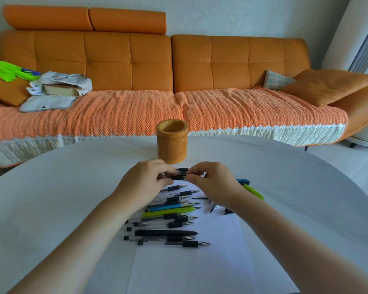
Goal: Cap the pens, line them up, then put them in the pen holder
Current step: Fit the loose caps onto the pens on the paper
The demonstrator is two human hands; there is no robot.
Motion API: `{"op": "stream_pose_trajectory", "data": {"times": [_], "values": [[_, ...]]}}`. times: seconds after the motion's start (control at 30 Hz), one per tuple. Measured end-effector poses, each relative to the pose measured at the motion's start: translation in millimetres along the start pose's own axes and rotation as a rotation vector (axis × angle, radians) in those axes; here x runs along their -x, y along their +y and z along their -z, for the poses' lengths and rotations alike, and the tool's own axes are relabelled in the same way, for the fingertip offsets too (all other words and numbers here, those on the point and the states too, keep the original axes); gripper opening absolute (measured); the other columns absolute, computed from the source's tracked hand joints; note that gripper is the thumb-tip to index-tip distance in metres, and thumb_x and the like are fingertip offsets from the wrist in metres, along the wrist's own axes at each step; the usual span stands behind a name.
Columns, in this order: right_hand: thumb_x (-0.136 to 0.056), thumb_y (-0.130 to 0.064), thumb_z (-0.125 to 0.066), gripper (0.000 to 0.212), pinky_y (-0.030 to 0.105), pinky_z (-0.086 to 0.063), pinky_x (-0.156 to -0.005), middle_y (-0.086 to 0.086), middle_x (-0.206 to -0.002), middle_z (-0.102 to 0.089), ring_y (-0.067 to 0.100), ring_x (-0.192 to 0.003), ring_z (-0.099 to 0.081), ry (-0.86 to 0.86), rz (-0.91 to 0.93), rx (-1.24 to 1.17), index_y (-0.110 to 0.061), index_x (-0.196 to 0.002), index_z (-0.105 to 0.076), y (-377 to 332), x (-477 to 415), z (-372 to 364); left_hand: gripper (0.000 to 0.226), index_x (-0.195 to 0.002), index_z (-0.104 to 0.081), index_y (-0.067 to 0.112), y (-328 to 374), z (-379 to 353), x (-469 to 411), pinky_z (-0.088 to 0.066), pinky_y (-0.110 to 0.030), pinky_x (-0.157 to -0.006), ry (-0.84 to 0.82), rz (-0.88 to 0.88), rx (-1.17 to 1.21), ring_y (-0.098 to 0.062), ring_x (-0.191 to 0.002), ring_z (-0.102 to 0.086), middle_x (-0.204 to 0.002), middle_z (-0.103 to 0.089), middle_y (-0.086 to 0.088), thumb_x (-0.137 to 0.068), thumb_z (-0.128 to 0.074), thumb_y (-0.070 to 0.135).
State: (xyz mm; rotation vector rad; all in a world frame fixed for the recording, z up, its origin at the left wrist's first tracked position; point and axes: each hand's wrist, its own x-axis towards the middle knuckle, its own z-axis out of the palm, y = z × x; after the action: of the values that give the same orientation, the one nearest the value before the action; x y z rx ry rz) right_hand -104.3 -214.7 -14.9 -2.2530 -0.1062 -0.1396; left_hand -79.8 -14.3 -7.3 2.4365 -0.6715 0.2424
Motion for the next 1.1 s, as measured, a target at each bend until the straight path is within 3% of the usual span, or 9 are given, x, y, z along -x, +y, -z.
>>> {"op": "stream_pose_trajectory", "data": {"times": [0.17, 0.3, 0.4, 0.53, 0.67, 0.8, 0.97, 1.1], "values": [[-0.093, -0.034, -0.063, 0.015, 0.017, -0.043, -0.07, -0.016, -0.093, -0.064, 0.002, -0.084, -0.055, 0.024, -0.007, 0.121, -0.027, -0.099, -0.075, 11.2, -11.5, -4.5, 0.036, -0.116, -0.065, 0.034, -13.4, -6.8, 0.0, -0.044, -0.028, -0.085, 0.063, -0.049, -0.134, -0.006, -0.103, -0.052, -0.109, -0.062, 0.018, -0.081, -0.075, 0.028], [-0.093, -0.035, -0.062, 0.016, 0.027, -0.049, -0.076, -0.013, -0.097, -0.062, 0.01, -0.093, -0.058, 0.043, -0.064, 0.201, -0.028, -0.1, -0.075, 19.5, -18.5, -3.3, 0.021, -0.102, -0.063, 0.03, -16.4, -8.3, -0.7, -0.039, -0.022, -0.075, 0.09, -0.074, -0.194, -0.007, -0.091, -0.051, -0.094, -0.056, 0.017, -0.083, -0.072, 0.025], [-0.091, -0.039, -0.064, 0.016, 0.025, -0.051, -0.073, -0.017, -0.094, -0.062, 0.01, -0.092, -0.06, 0.026, -0.068, 0.268, -0.031, -0.101, -0.074, 19.9, -19.8, -6.2, 0.013, -0.097, -0.067, 0.035, -18.2, -10.6, 1.5, -0.045, -0.028, -0.074, -0.031, -0.028, -0.197, -0.008, -0.091, -0.054, -0.091, -0.059, 0.019, -0.086, -0.069, 0.028], [-0.089, -0.045, -0.065, 0.02, 0.025, -0.05, -0.068, -0.015, -0.098, -0.069, 0.008, -0.088, -0.06, 0.014, -0.022, 0.461, -0.032, -0.104, -0.069, 20.7, -21.1, -9.3, 0.022, -0.111, -0.069, 0.033, -22.0, -13.0, 2.0, -0.046, -0.032, -0.084, -0.122, -0.004, -0.269, -0.012, -0.104, -0.052, -0.107, -0.061, 0.015, -0.09, -0.064, 0.034], [-0.088, -0.046, -0.065, 0.018, 0.024, -0.044, -0.065, -0.012, -0.1, -0.061, 0.01, -0.087, -0.057, 0.03, 0.06, 0.543, -0.034, -0.101, -0.069, 23.1, -21.6, -11.3, 0.024, -0.113, -0.071, 0.034, -21.3, -13.8, 2.3, -0.048, -0.032, -0.082, -0.173, 0.037, -0.299, -0.014, -0.097, -0.055, -0.102, -0.061, 0.012, -0.09, -0.063, 0.035], [-0.09, -0.043, -0.064, 0.019, 0.022, -0.04, -0.062, -0.011, -0.101, -0.06, 0.01, -0.089, -0.056, 0.014, 0.065, 0.518, -0.035, -0.106, -0.069, 24.6, -22.1, -6.0, 0.019, -0.107, -0.071, 0.035, -16.7, -13.6, 2.3, -0.045, -0.028, -0.076, -0.138, 0.041, -0.316, -0.013, -0.095, -0.057, -0.101, -0.062, 0.014, -0.089, -0.065, 0.033], [-0.094, -0.029, -0.06, 0.014, 0.028, -0.046, -0.073, -0.012, -0.1, -0.064, 0.011, -0.091, -0.057, 0.098, 0.004, 0.366, -0.031, -0.1, -0.072, 26.7, -21.6, 30.0, 0.015, -0.103, -0.069, 0.031, -13.9, -12.0, 0.2, -0.044, -0.026, -0.076, -0.114, 0.032, -0.219, -0.01, -0.092, -0.056, -0.101, -0.06, 0.014, -0.09, -0.064, 0.026], [-0.097, -0.025, -0.054, 0.02, 0.028, -0.047, -0.076, -0.012, -0.109, -0.065, 0.012, -0.094, -0.059, 0.09, -0.052, 0.417, -0.03, -0.101, -0.072, 41.6, -16.5, 51.2, 0.013, -0.104, -0.064, 0.03, -8.1, -15.0, -0.7, -0.039, -0.018, -0.072, -0.144, 0.031, -0.131, -0.003, -0.088, -0.053, -0.102, -0.056, 0.015, -0.093, -0.059, 0.025]]}}
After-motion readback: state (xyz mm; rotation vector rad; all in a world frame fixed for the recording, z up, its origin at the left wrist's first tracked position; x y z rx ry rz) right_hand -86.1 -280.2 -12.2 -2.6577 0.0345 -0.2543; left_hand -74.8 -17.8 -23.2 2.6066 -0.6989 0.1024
